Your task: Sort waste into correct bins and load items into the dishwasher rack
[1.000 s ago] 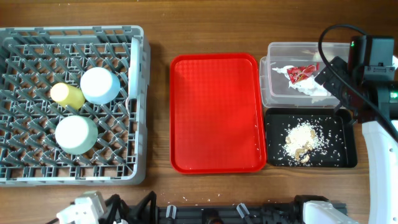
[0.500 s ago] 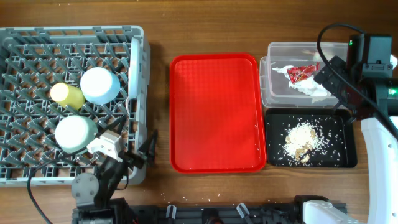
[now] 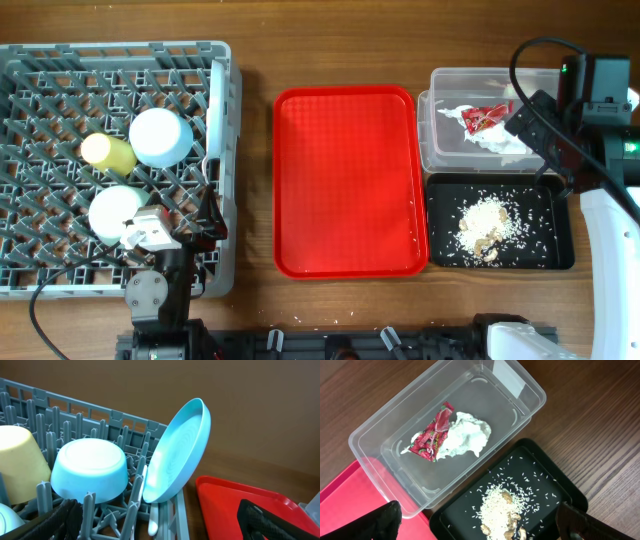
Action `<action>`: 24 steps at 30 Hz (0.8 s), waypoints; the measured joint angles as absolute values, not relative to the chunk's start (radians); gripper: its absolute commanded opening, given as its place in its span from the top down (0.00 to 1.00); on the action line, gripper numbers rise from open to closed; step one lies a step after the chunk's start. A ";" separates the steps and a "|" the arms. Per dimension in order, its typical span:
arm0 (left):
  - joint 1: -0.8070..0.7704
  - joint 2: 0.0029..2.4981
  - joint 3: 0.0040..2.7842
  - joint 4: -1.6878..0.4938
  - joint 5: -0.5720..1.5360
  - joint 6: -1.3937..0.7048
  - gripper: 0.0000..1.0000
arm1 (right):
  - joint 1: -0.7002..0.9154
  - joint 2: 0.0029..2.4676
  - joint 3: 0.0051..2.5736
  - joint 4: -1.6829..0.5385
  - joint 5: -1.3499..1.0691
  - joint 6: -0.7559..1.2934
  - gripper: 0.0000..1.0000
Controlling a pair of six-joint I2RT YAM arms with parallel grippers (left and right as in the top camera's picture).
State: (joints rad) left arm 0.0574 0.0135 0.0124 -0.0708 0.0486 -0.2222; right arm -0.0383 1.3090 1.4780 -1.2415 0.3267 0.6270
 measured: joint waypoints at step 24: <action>0.057 0.014 0.012 -0.071 0.041 -0.222 0.00 | -0.038 1.222 1.478 -1.242 0.327 0.623 0.00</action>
State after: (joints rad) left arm 0.0574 0.0135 0.0124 -0.0711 0.0414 -0.2222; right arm -0.0383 1.2224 1.4780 -1.2423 0.3267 0.6228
